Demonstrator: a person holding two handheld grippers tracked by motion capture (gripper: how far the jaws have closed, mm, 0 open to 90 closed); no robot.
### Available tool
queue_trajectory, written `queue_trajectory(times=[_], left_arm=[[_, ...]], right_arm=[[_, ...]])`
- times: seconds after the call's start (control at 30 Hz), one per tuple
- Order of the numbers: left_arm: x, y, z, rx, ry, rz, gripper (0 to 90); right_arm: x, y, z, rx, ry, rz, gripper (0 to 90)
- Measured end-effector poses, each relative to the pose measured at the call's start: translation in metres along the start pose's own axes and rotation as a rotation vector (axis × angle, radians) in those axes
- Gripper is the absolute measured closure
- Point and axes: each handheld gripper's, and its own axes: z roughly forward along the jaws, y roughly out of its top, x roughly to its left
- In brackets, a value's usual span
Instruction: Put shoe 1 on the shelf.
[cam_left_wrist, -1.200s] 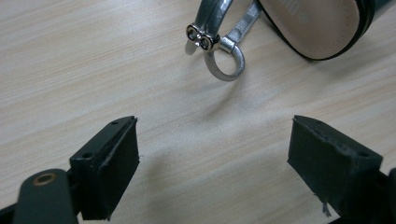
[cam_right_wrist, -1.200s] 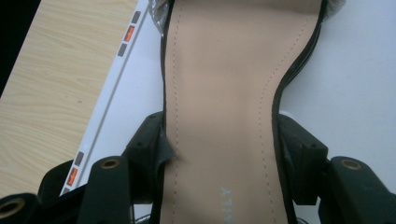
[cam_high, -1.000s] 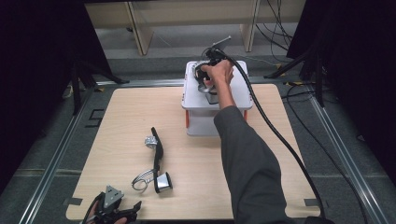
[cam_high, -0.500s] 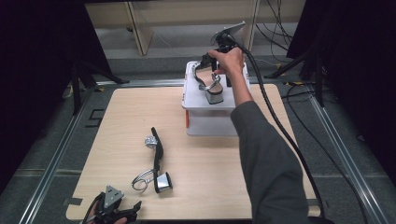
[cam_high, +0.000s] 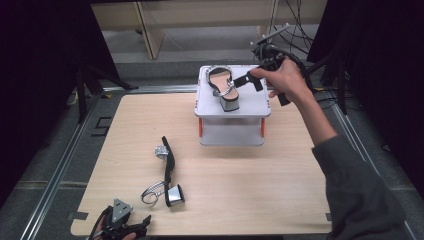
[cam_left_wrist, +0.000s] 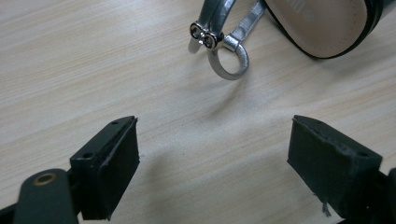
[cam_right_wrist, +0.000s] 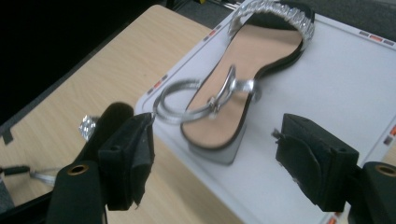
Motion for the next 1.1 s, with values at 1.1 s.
queue_trajectory(times=[1.1], left_arm=[[0.000, 0.009, 0.005, -0.011, 0.000, -0.002, 19.2]], right_arm=[[0.033, -0.222, 0.104, 0.138, 0.211, -0.189, 23.8]])
